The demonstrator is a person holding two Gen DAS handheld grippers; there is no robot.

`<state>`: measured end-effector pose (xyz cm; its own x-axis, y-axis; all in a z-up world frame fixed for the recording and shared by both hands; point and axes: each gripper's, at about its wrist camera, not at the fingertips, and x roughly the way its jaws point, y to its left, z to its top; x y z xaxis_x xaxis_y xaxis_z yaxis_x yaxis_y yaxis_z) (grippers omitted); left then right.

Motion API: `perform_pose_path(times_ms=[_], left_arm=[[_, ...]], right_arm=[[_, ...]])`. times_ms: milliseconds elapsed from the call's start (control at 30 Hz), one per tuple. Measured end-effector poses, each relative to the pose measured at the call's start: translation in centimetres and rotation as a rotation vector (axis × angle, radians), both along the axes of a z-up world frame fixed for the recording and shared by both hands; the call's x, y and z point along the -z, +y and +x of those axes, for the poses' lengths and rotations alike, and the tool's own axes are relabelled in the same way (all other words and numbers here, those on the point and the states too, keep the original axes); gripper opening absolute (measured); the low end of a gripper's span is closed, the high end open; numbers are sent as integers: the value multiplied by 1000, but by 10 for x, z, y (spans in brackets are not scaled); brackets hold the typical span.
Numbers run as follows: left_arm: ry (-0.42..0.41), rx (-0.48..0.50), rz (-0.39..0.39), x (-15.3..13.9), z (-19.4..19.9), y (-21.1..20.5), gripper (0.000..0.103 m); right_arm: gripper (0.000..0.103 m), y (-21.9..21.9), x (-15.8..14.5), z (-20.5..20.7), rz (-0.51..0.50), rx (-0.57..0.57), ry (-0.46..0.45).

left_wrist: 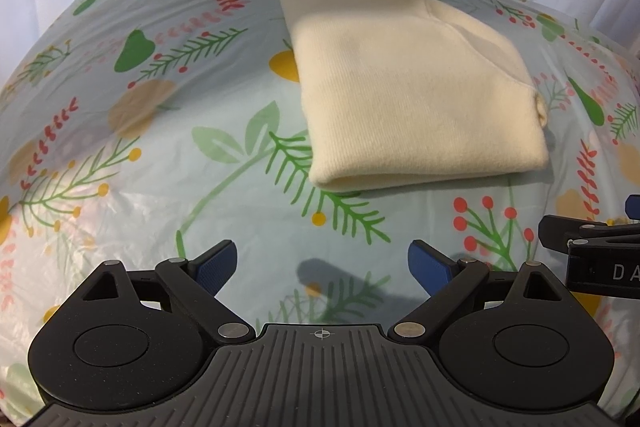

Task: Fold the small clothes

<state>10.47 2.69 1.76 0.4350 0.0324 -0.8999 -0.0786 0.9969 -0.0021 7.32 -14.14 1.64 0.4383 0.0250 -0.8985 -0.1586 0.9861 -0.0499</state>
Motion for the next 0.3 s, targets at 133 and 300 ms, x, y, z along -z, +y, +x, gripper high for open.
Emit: perform_pose_path(times_ms=[133,300], left_arm=[[1,1,-2,0,0,0,96],[5,-2,-1,0,2,1,96]], right_arm=[[99,0,0,0,0,-3,0],[99,1,1,0,-2,0,1]])
